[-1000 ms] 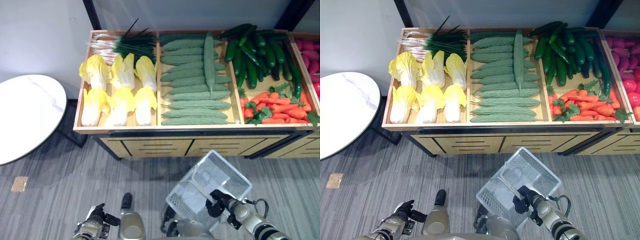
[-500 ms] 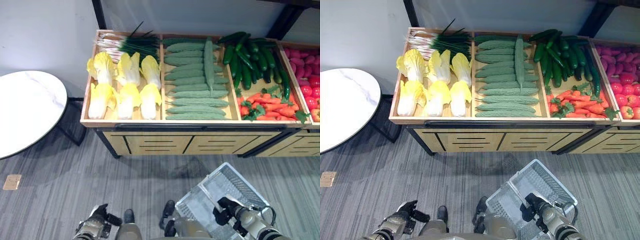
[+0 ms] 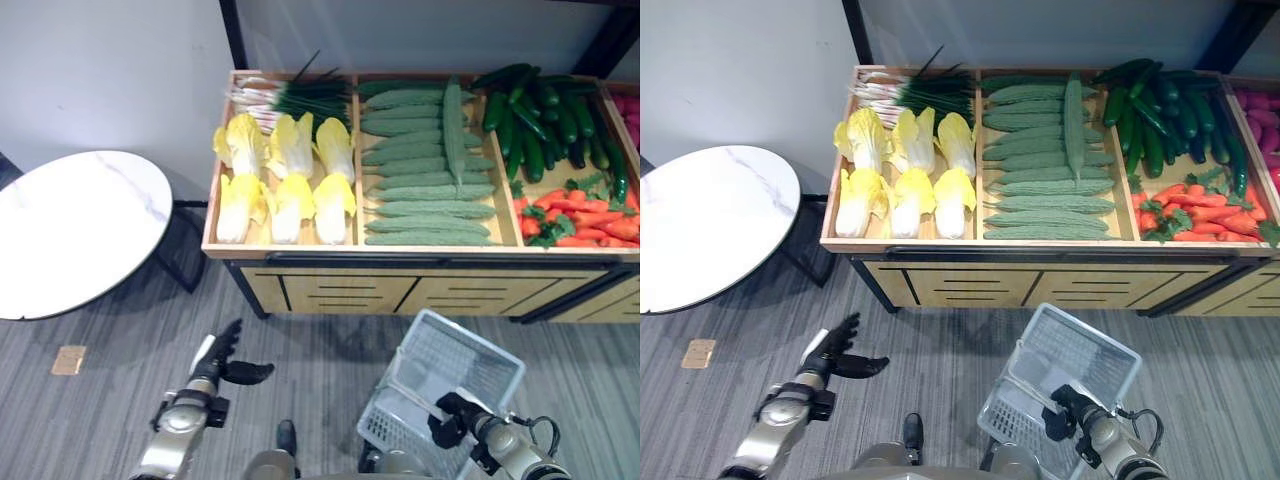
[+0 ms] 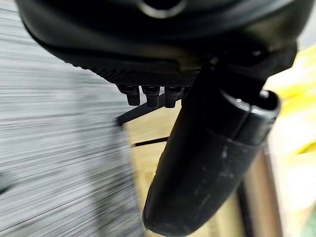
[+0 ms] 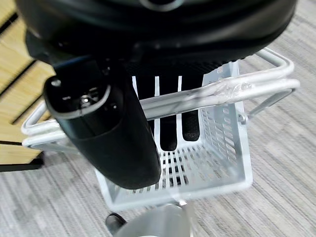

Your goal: Get the vegetables into the basket

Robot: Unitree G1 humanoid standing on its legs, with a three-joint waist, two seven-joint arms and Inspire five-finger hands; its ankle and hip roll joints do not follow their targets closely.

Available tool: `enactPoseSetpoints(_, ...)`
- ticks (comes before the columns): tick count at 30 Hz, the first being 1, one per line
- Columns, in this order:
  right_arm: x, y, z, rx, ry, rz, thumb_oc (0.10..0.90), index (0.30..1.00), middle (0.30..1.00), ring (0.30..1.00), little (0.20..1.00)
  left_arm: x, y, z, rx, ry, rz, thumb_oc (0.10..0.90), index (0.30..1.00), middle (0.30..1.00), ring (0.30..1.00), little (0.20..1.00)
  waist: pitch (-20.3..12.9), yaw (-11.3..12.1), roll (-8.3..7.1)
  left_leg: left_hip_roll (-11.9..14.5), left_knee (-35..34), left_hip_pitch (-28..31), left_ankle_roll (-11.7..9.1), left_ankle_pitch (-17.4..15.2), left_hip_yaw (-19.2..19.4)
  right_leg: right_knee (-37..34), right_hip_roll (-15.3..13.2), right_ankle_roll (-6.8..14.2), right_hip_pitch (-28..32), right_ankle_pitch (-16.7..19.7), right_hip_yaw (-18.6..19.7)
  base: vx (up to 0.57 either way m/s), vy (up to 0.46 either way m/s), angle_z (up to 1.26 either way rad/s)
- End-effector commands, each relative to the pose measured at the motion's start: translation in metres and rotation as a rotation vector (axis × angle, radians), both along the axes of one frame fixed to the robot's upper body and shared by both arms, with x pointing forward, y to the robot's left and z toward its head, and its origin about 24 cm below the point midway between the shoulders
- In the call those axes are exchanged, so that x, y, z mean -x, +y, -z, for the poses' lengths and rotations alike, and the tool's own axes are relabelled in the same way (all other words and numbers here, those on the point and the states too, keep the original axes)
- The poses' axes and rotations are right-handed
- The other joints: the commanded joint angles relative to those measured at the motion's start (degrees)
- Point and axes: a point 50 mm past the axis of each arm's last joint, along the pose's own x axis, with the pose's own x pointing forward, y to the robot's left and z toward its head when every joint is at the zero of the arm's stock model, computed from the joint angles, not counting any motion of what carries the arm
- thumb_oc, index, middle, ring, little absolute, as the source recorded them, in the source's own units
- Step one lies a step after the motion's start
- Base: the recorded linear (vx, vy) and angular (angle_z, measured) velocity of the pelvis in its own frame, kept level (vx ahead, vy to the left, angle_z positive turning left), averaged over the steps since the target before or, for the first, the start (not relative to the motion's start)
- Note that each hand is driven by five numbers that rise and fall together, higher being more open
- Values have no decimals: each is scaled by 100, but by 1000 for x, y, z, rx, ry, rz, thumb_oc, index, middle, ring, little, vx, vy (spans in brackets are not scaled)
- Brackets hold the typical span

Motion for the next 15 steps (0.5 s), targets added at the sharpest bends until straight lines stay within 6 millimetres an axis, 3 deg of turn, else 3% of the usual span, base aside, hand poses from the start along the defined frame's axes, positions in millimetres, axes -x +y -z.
enactPoseSetpoints(1,-23,0,-11,2,-73,-34,400,300,300,300,300,-35,16,-52,-77,-281,-4,900,1000,1000,1000,1000,28,13,-368,127,-2,-133,-228,-176,-234,231,-680,763,-18,8,196,0,0,0)
enactPoseSetpoints(3,-21,1,-9,1,-60,-39,400,300,300,300,300,-41,19,-83,-134,-413,-5,900,1000,1000,1000,1000,-5,25,-352,128,-21,-103,-236,-184,-219,195,-679,763,7,18,187,0,0,0)
enactPoseSetpoints(4,-21,1,-9,0,-60,-39,400,300,300,300,300,-41,20,-84,-136,-412,-5,900,1000,1000,1000,1000,-1,23,-356,129,-20,-101,-237,-186,-219,193,-677,762,10,18,187,5,5,-3)
enactPoseSetpoints(6,-21,3,-8,0,-50,-54,400,300,300,300,300,-48,25,-115,-304,-513,26,900,1000,1000,1000,1000,-38,7,-315,143,-21,-31,-256,-231,-205,163,-656,772,77,-9,202,4,3,-2)
enactPoseSetpoints(7,-21,4,-8,-1,-51,-54,400,300,300,300,300,-48,25,-115,-306,-514,26,900,1000,1000,1000,1000,-35,6,-327,134,-28,-47,-251,-199,-204,158,-664,766,60,15,203,8,4,-4)
enactPoseSetpoints(8,-21,4,-8,2,-50,-58,400,300,300,300,300,-51,27,-126,-382,-547,38,900,1000,1000,1000,1000,-57,-2,-321,133,-33,-39,-256,-199,-195,149,-664,765,63,16,215,18,13,-7)
enactPoseSetpoints(9,-24,3,-10,9,-56,-74,400,300,300,300,300,-59,35,-159,-630,-621,65,900,1000,1000,1000,1000,-100,-49,-273,151,-36,25,-279,-246,-167,130,-639,765,110,-16,244,16,12,-6)
enactPoseSetpoints(13,-23,2,-10,14,-55,-83,400,300,300,300,300,-64,38,-180,-780,-669,84,900,1000,1000,1000,1000,-120,-88,-265,145,-53,57,-285,-227,-127,108,-632,761,121,13,269,9,5,-4)
enactPoseSetpoints(15,-21,0,-10,25,-46,-109,400,300,300,300,300,-70,47,-220,-1076,-721,124,900,1000,1000,1000,1000,-186,-178,-196,167,-65,125,-308,-245,-64,58,-603,772,144,27,327,30,4,-3)
